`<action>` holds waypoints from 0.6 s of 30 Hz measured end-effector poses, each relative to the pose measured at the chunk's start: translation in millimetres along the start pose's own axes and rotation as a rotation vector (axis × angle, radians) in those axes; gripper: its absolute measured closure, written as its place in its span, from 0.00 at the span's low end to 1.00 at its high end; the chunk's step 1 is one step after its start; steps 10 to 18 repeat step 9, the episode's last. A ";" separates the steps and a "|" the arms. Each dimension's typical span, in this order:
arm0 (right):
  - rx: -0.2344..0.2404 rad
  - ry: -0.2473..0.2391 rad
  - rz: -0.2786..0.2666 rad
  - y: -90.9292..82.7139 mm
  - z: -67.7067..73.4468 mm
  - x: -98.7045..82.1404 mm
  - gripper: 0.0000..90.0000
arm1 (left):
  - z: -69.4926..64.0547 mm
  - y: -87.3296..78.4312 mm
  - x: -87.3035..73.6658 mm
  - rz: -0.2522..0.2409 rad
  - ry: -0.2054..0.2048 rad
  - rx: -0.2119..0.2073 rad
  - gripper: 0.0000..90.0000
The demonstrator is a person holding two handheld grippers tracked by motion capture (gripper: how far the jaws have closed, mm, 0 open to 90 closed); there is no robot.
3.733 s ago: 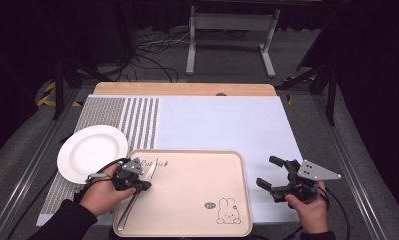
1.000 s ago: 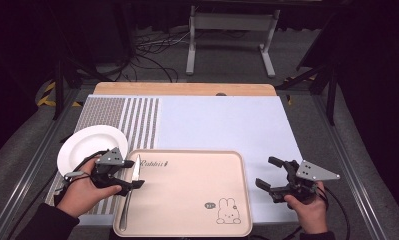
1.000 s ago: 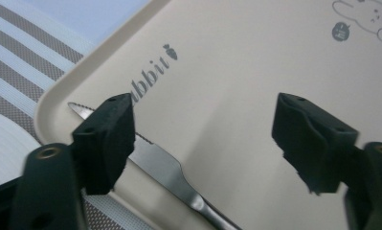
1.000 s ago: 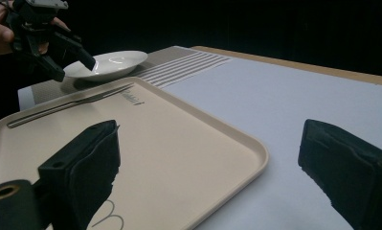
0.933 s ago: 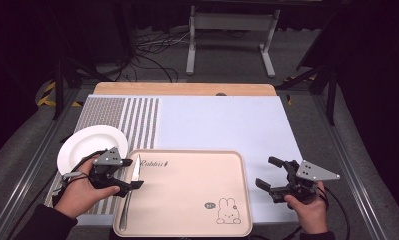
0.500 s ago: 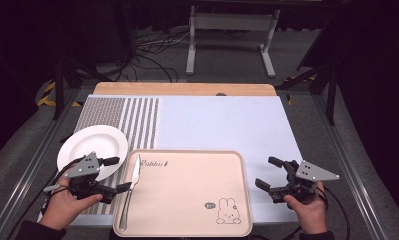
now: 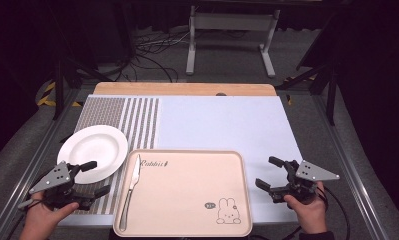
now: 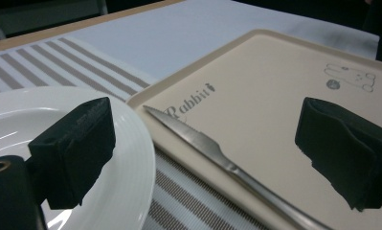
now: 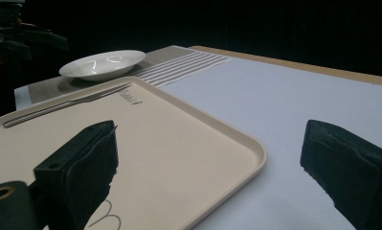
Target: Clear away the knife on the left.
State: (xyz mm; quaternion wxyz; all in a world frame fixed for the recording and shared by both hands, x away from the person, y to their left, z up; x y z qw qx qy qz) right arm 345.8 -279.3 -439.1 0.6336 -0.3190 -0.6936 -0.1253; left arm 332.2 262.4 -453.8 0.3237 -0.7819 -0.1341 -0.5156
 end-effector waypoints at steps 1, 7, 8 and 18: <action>-0.001 0.002 0.001 0.3 0.2 -0.6 0.07 | 2.1 -3.0 -1.7 0.001 0.010 0.008 0.08; 0.008 0.002 0.015 3.2 1.7 -4.1 0.07 | 8.2 -9.2 -6.3 -0.037 -0.022 -0.004 0.08; 0.007 0.003 0.014 3.3 1.9 -4.2 0.07 | 7.9 -8.6 -6.3 -0.043 -0.033 -0.007 0.08; 0.007 0.003 0.014 3.2 2.0 -4.1 0.07 | 7.9 -8.2 -6.4 -0.045 -0.039 -0.012 0.08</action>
Point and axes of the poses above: each handheld gripper's, and its own axes: y roughly forward along the jaws, x roughly out of its top, z roughly to its left, the point moved 6 cm from there along y, roughly forward along the jaws, and after that the axes turned 14 degrees about -y, right-handed, at the moved point
